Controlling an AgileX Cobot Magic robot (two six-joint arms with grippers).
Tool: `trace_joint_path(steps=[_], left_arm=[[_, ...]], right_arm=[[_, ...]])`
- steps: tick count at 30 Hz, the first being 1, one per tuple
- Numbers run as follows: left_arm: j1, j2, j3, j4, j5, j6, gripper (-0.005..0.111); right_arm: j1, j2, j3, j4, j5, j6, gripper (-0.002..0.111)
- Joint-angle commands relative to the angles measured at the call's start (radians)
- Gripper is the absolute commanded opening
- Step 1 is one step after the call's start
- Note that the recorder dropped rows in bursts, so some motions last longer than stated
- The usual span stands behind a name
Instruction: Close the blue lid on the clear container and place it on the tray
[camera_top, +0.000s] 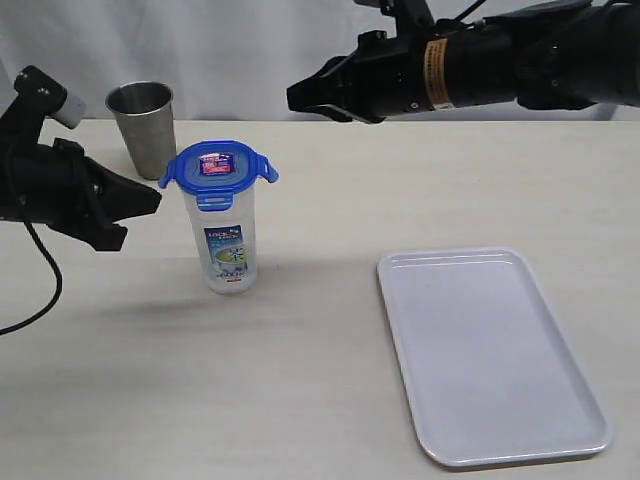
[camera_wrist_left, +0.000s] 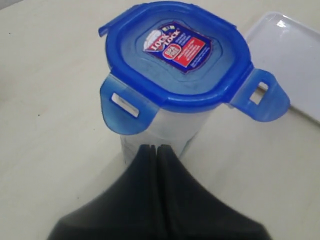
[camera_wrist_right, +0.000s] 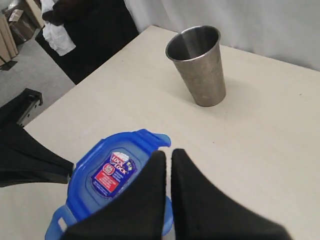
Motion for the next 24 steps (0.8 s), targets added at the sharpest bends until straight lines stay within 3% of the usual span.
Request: trace_joint_path(steps=[1,24], left_arm=[[-0.002,0.011,-0.007,-0.002,0.029,-0.016,0.0],[-0.002,0.014,-0.007,-0.099,-0.03,0.027,0.0]], right_arm=[[0.013,0.079,-0.059,-0.017,-0.01,0.024,0.004],[0.025,0.154,-0.064,-0.017,-0.116,0.004,0.004]])
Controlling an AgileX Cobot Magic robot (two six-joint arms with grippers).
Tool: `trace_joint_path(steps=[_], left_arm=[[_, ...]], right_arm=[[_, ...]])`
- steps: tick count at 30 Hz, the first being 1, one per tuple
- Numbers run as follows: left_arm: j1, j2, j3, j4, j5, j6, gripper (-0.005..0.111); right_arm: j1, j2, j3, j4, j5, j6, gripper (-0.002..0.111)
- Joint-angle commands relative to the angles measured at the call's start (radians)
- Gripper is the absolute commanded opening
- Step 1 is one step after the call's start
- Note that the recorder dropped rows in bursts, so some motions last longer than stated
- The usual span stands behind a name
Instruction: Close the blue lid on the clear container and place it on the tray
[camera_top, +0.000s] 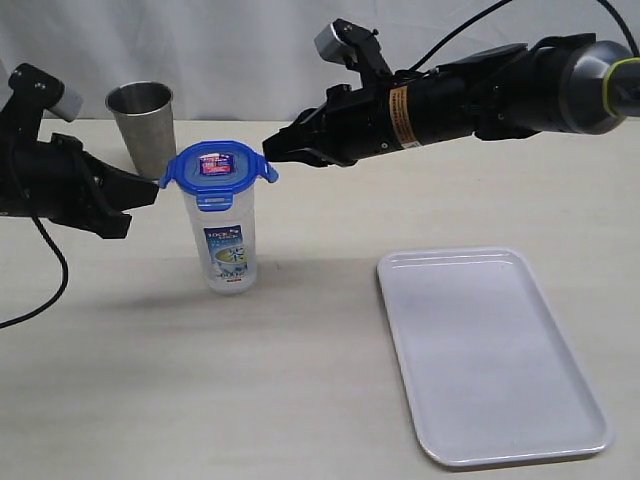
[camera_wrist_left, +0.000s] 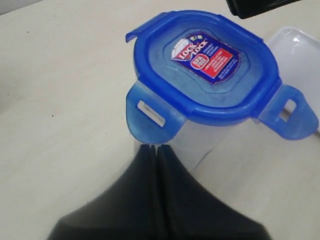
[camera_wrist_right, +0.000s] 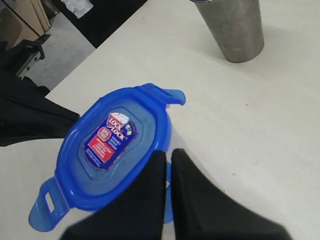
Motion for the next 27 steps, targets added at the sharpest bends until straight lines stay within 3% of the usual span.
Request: trace_joint_path(steps=[1,8,13,17,27], left_arm=[[-0.002,0.002,-0.007,0.006,0.016,-0.015,0.0],[-0.008,0.002,-0.007,0.047,0.045,-0.051,0.0],[-0.084,0.002,-0.007,0.047,-0.038,-0.033,0.0],[-0.111,0.002,-0.007,0.051,-0.124,-0.033,0.0],[-0.111,0.002,-0.007,0.043,-0.168,-0.033,0.0]], right_arm=[[0.009,-0.002,-0.005,-0.002,0.006,-0.028,0.004],[0.009,-0.002,-0.005,-0.002,0.1,-0.03,0.004],[0.009,-0.002,-0.005,-0.002,0.166,-0.038,0.004],[0.009,-0.002,-0.005,-0.002,0.146,-0.038,0.004],[0.009,0.02,-0.005,-0.002,0.064,-0.034,0.004]])
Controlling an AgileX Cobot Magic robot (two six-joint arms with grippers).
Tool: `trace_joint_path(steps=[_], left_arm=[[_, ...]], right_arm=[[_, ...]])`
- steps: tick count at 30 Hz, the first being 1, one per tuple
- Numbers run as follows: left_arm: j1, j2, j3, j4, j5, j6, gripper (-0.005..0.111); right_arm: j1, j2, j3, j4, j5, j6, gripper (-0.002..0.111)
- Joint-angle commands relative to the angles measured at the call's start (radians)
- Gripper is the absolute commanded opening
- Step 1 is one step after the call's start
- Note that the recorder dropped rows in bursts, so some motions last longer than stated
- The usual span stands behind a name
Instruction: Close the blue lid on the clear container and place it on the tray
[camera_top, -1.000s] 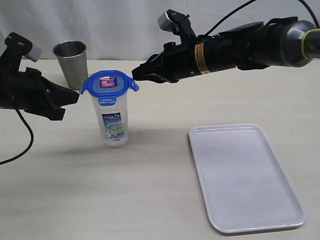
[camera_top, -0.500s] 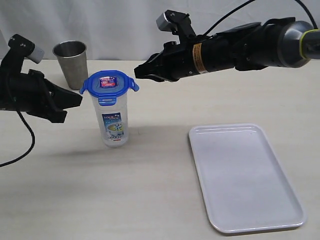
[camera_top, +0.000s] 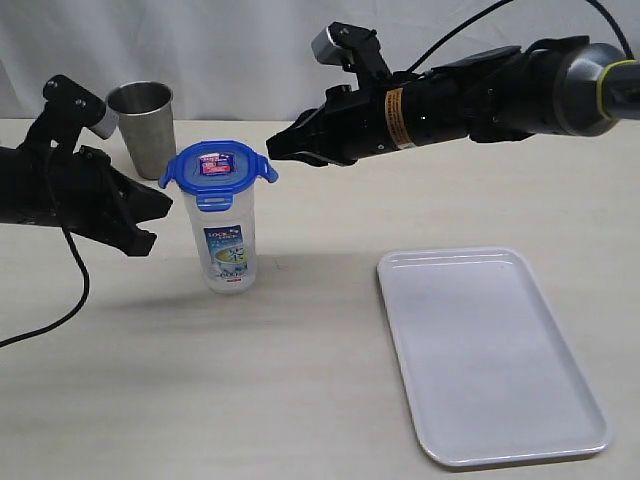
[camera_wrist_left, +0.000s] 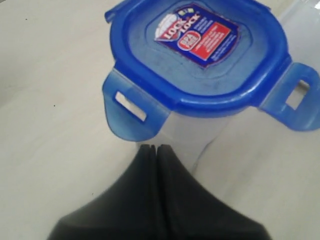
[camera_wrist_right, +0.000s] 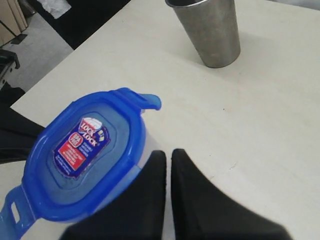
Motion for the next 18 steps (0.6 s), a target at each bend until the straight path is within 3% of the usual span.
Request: trace_joint_path(steps=[1,18], left_arm=[[-0.005,0.0,-0.007,-0.012,-0.02,0.001,0.0],[-0.005,0.0,-0.007,-0.088,-0.04,0.049,0.0]], right_arm=[[-0.001,0.019,-0.005,-0.002,-0.017,-0.002,0.004],[-0.003,0.019,-0.005,-0.002,-0.09,0.011,0.004]])
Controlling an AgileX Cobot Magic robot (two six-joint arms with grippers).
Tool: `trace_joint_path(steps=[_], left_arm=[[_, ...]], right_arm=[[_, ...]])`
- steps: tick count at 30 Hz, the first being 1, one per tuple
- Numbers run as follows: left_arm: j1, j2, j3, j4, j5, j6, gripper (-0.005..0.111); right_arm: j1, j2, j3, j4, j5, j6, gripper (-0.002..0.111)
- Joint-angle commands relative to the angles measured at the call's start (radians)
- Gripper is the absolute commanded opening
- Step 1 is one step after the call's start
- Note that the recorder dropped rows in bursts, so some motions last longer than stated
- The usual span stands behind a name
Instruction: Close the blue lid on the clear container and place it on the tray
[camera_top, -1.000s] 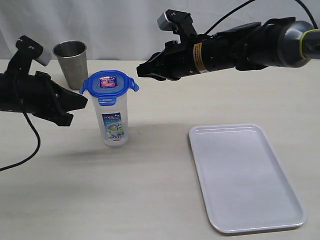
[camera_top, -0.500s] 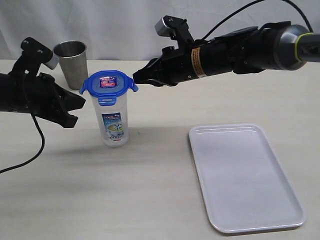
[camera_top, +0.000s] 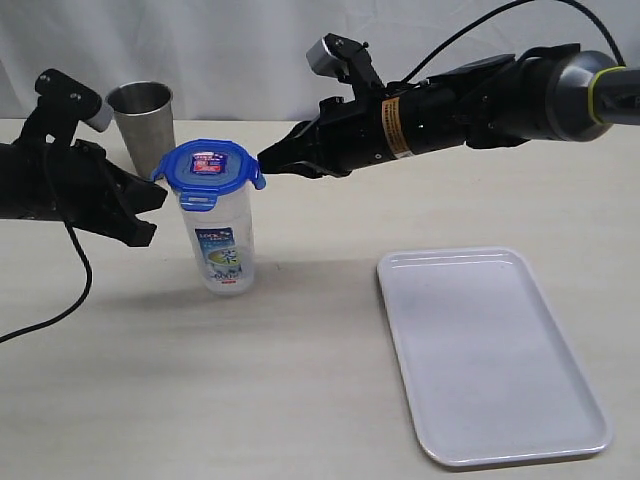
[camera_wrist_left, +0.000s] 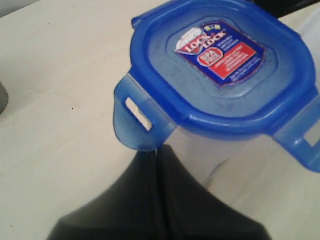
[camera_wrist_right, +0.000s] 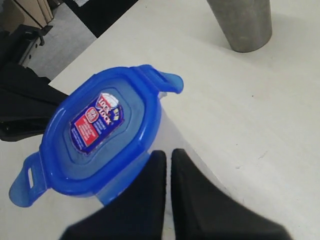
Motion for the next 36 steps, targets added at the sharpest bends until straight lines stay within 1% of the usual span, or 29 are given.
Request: trace_joint_path(steps=[1,5,8,9,15,19,20,25,28,32,36], left_arm=[[-0.005,0.0,-0.007,-0.009,-0.001,0.001,0.0],[-0.005,0.0,-0.007,-0.007,-0.001,0.001,0.0],[-0.005,0.0,-0.007,0.054,-0.001,-0.057,0.0],[-0.005,0.0,-0.007,0.054,0.002,-0.057,0.0],[-0.005,0.0,-0.007,0.054,0.029,-0.052,0.0],[-0.005,0.0,-0.007,0.054,0.029,-0.049,0.0],[-0.005,0.0,-0.007,0.054,0.034,-0.049,0.0],[-0.005,0.0,-0.007,0.054,0.036,-0.049,0.0],[-0.005,0.0,-0.007,0.054,0.041,-0.049,0.0],[-0.005,0.0,-0.007,0.054,0.056,-0.051,0.0],[-0.005,0.0,-0.007,0.054,0.044,-0.051,0.0]], right_arm=[[-0.005,-0.005,-0.005,-0.002,0.002,0.001,0.004],[-0.032,-0.045,-0.005,-0.002,0.018,-0.009,0.004],[-0.038,-0.064,-0.005,-0.002,0.062,-0.041,0.004],[-0.038,-0.058,-0.005,-0.002,0.062,-0.048,0.004],[-0.036,-0.008,-0.005,-0.002,-0.018,-0.139,0.004],[-0.036,-0.008,-0.005,-0.002,-0.04,-0.254,0.004],[-0.036,-0.008,-0.005,-0.002,-0.04,-0.311,0.004],[-0.034,-0.006,-0.005,-0.002,-0.03,-0.326,0.004],[-0.013,-0.006,-0.005,-0.002,0.028,-0.368,0.004],[0.035,-0.006,-0.005,-0.002,0.168,-0.401,0.004],[0.041,-0.006,-0.005,-0.002,0.169,-0.401,0.004]])
